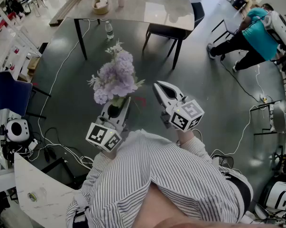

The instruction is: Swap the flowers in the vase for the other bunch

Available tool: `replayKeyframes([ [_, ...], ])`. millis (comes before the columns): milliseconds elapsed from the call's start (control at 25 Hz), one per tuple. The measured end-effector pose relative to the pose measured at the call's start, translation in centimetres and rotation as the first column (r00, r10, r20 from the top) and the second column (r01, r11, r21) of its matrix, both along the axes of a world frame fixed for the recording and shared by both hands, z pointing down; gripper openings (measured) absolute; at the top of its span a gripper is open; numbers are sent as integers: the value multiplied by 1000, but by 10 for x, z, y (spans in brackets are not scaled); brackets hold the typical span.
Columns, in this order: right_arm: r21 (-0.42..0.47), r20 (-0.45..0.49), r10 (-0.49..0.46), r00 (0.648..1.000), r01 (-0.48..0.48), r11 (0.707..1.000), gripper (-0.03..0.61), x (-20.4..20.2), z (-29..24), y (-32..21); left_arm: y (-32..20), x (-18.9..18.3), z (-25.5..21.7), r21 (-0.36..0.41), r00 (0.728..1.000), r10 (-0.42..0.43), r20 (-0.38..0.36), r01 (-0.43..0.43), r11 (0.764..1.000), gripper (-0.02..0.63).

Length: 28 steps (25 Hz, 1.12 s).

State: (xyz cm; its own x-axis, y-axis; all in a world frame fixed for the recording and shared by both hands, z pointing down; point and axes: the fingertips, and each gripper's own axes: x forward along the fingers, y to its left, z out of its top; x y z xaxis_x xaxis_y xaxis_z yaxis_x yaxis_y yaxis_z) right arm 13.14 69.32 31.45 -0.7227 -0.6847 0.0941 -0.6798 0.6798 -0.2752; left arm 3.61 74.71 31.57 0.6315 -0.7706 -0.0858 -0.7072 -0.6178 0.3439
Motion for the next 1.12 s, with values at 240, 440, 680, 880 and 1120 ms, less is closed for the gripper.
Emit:
replayKeyframes([
  [240, -5, -1, -21, 1000, 21, 1000, 15, -7, 8, 2, -1, -3, 3, -6, 1000, -4, -1, 4, 1000, 49],
  [440, -3, -17, -37, 999, 37, 999, 15, -14, 11, -1, -6, -1, 6, -8, 1000, 12, -4, -12, 1000, 49],
  [680, -9, 71, -21, 997, 22, 1000, 15, -21, 11, -8, -8, -9, 10, -19, 1000, 14, -8, -14, 1000, 49],
  [880, -41, 59, -24, 998, 27, 999, 17, -39, 20, -7, -10, -26, 17, -25, 1000, 2, 2, -2, 1000, 49],
  [1120, -66, 58, -21, 998, 25, 998, 17, -60, 30, -4, -12, -41, 23, -29, 1000, 16, 3, -16, 999, 49],
])
